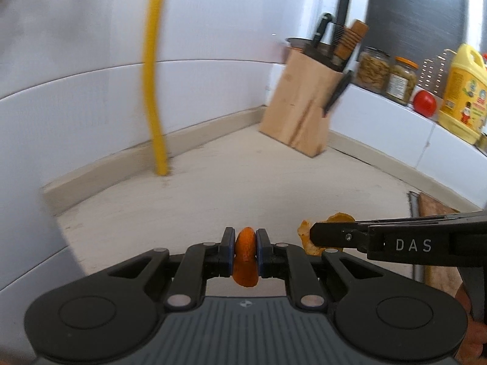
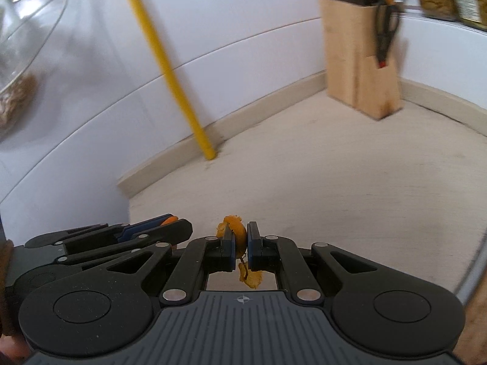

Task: Collect trash
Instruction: 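Carry the orange peels in both grippers toward the black bin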

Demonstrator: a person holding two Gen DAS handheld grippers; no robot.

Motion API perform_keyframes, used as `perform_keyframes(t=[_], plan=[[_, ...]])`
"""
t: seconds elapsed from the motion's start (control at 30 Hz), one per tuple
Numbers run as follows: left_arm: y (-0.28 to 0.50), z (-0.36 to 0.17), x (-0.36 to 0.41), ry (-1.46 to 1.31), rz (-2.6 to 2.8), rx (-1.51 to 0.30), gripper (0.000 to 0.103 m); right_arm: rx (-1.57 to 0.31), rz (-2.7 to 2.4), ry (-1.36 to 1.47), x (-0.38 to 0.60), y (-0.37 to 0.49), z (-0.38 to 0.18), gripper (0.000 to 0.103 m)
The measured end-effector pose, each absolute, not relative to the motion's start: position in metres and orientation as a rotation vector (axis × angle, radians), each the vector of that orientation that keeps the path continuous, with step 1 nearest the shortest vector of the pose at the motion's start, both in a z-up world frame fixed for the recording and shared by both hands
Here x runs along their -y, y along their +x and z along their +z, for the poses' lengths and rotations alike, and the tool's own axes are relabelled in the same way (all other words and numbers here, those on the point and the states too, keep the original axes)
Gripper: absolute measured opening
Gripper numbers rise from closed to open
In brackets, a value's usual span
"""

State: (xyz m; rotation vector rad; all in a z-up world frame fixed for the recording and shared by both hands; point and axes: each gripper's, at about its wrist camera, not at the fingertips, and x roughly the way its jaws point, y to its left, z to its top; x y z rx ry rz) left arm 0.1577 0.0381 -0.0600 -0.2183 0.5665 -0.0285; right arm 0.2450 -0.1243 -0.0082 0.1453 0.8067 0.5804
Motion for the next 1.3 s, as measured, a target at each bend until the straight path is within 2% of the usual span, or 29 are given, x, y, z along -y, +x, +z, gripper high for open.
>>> perform_keyframes(t=[0.8, 1.3], plan=[[0.069, -0.074, -0.13, -0.297, 0.215, -0.569, 0.01, -0.863, 0.831, 0.032, -0.005, 0.211, -0.008, 0.01], [0.031, -0.085, -0.158, -0.324, 0.292, -0.586, 0.011, -0.896, 0.916, -0.021, -0.049, 0.18, -0.013, 0.01]])
